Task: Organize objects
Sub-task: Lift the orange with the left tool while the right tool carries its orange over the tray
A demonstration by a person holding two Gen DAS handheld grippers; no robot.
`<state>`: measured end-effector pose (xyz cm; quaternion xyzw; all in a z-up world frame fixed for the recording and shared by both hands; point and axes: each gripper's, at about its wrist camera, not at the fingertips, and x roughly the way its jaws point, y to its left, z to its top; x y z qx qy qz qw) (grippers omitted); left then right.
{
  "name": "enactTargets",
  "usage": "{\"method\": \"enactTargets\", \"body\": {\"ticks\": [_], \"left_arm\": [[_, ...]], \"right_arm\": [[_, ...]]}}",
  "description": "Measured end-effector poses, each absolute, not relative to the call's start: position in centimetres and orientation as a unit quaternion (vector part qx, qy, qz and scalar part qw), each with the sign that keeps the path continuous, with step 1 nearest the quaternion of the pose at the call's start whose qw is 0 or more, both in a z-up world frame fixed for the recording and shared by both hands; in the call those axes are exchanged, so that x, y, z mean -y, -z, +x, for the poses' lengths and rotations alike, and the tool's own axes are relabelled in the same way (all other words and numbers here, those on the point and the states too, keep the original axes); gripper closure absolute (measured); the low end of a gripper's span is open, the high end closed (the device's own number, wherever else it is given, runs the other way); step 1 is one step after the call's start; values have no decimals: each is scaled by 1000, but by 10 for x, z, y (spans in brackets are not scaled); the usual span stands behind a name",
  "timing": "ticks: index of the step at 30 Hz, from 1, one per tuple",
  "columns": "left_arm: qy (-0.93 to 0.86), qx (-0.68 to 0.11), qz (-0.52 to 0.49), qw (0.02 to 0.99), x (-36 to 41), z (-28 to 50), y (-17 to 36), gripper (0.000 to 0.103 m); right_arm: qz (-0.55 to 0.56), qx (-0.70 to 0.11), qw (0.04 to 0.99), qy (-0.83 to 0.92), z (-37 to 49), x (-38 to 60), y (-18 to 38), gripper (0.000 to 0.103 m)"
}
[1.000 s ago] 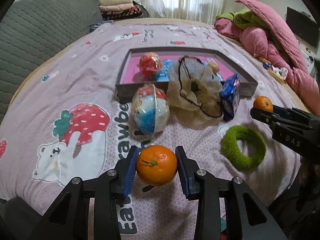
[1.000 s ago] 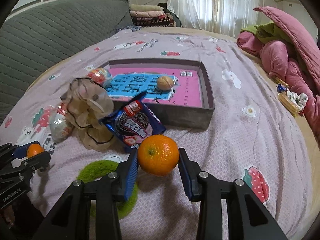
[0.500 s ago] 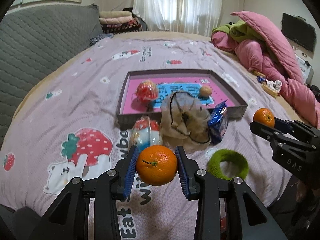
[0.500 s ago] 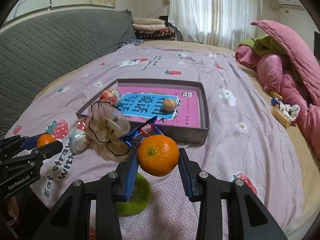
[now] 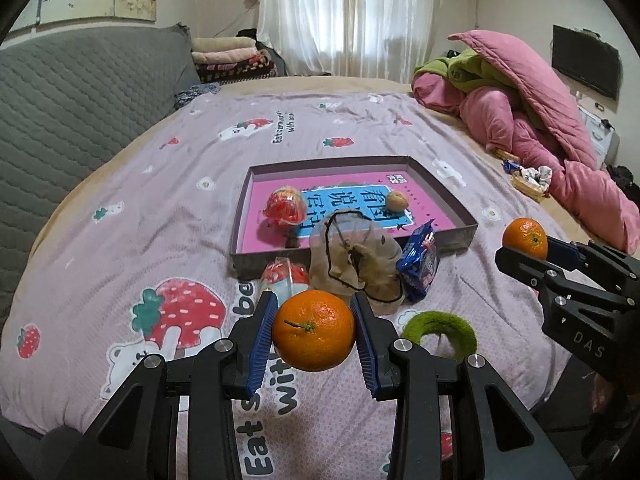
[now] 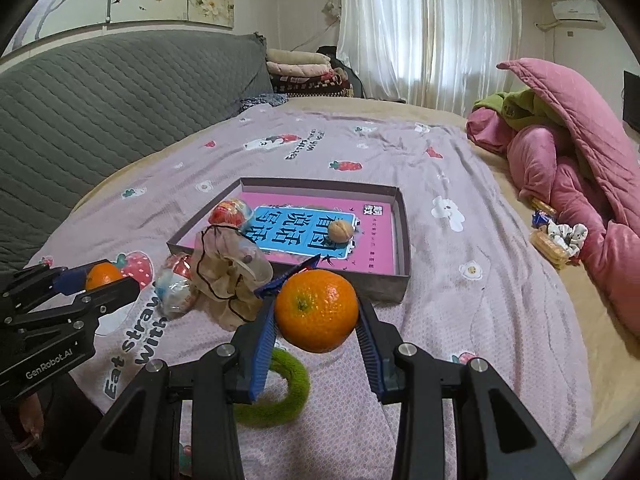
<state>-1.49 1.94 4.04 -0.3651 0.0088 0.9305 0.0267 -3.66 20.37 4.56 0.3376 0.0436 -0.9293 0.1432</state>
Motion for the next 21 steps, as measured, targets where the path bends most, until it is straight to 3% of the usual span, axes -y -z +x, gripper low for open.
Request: {"method": "enactTargets", "body": {"ticks": [21], "left_arm": [[-939, -11, -342, 40, -29, -45, -62, 64]], "right_arm": [[329, -47, 149, 931, -47, -193, -49, 64]]}}
